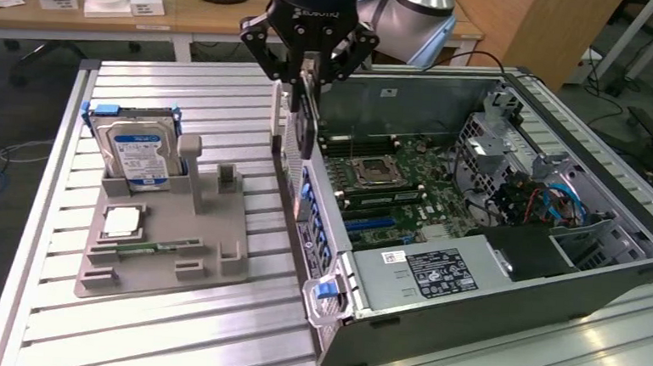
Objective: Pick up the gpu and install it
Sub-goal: 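Pick up the gpu and move the gpu toward the slot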
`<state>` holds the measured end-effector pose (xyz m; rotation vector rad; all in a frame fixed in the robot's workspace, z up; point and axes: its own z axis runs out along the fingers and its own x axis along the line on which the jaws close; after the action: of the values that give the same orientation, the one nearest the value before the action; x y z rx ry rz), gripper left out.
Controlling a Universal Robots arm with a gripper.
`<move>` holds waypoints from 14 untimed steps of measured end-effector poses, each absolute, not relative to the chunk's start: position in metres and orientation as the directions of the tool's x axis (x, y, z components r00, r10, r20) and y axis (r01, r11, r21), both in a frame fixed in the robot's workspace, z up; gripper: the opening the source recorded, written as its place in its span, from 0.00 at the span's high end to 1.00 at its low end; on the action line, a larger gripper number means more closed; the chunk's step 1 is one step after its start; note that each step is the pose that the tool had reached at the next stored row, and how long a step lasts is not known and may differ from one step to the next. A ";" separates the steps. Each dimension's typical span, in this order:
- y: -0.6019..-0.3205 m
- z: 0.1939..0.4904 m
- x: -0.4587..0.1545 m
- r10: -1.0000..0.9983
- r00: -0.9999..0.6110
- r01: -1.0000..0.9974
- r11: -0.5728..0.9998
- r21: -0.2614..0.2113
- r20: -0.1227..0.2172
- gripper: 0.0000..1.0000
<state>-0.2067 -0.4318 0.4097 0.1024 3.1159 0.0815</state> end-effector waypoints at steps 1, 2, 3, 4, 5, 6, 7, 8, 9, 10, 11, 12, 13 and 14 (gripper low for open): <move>-0.432 0.410 -0.204 0.066 -0.998 0.065 0.996 0.053 -0.021 0.73; -0.432 0.410 -0.202 0.066 -0.998 0.065 0.996 0.053 -0.021 0.73; -0.432 0.410 -0.199 0.066 -0.998 0.065 0.996 0.053 -0.021 0.73; -0.432 0.410 -0.196 0.066 -0.998 0.065 0.996 0.053 -0.021 0.73; -0.432 0.410 -0.193 0.066 -0.998 0.065 0.996 0.053 -0.021 0.73; -0.432 0.410 -0.191 0.066 -0.998 0.065 0.996 0.053 -0.021 0.73; -0.432 0.410 -0.188 0.066 -0.998 0.065 0.996 0.053 -0.021 0.73; -0.432 0.410 -0.185 0.066 -0.998 0.065 0.996 0.053 -0.021 0.73; -0.432 0.410 -0.182 0.066 -0.998 0.065 0.996 0.053 -0.021 0.73; -0.432 0.410 -0.179 0.066 -0.998 0.065 0.996 0.053 -0.021 0.73; -0.432 0.410 -0.176 0.066 -0.998 0.065 0.996 0.053 -0.021 0.73; -0.432 0.410 -0.173 0.066 -0.998 0.065 0.996 0.053 -0.021 0.73; -0.432 0.410 -0.171 0.066 -0.998 0.065 0.996 0.053 -0.021 0.73; -0.432 0.410 -0.168 0.066 -0.998 0.065 0.996 0.053 -0.021 0.73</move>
<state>-0.1679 -0.4318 0.4096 0.1023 3.1158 0.0816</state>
